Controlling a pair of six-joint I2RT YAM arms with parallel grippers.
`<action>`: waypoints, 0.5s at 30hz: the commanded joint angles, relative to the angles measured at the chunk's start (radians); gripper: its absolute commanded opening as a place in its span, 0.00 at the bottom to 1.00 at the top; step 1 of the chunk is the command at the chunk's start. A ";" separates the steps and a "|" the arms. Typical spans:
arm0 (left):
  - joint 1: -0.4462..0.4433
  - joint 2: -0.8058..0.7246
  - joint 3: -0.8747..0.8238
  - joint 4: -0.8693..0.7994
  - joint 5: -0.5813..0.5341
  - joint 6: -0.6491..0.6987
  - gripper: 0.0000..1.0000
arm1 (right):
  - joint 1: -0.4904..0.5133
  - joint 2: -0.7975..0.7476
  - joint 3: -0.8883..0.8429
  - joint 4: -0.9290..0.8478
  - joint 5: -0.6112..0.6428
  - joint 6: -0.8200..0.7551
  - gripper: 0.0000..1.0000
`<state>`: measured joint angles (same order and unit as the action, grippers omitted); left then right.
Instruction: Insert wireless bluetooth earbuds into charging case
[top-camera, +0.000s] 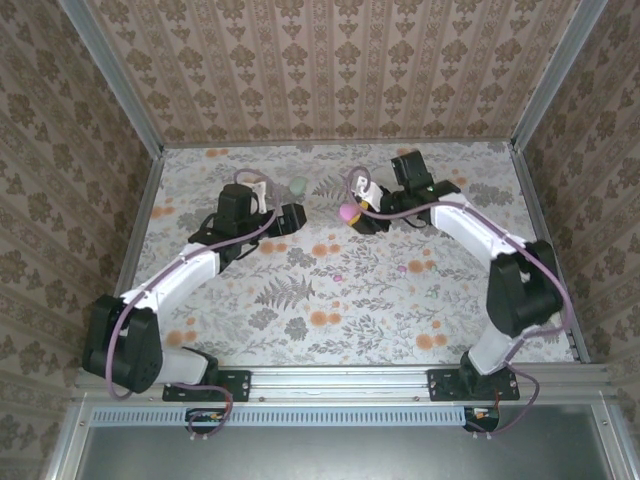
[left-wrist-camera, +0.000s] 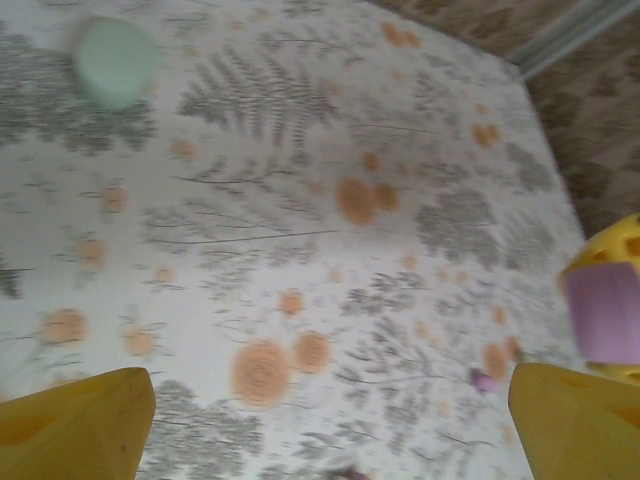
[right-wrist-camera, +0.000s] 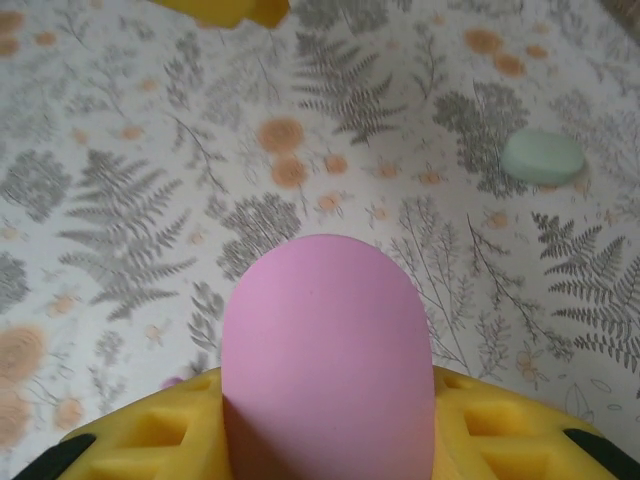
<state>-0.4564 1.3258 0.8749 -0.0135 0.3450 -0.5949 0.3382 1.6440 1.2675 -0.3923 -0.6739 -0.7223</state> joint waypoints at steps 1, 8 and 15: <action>-0.060 -0.060 0.051 0.022 0.068 -0.080 0.93 | 0.024 -0.107 -0.114 0.127 -0.038 0.084 0.35; -0.162 -0.099 0.038 0.076 0.057 -0.195 0.93 | 0.066 -0.279 -0.241 0.237 0.002 0.157 0.35; -0.218 -0.060 0.073 0.090 0.071 -0.232 0.89 | 0.096 -0.350 -0.306 0.308 0.034 0.176 0.36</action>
<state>-0.6605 1.2510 0.9031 0.0490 0.3958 -0.7891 0.4229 1.3209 0.9852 -0.1478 -0.6582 -0.5701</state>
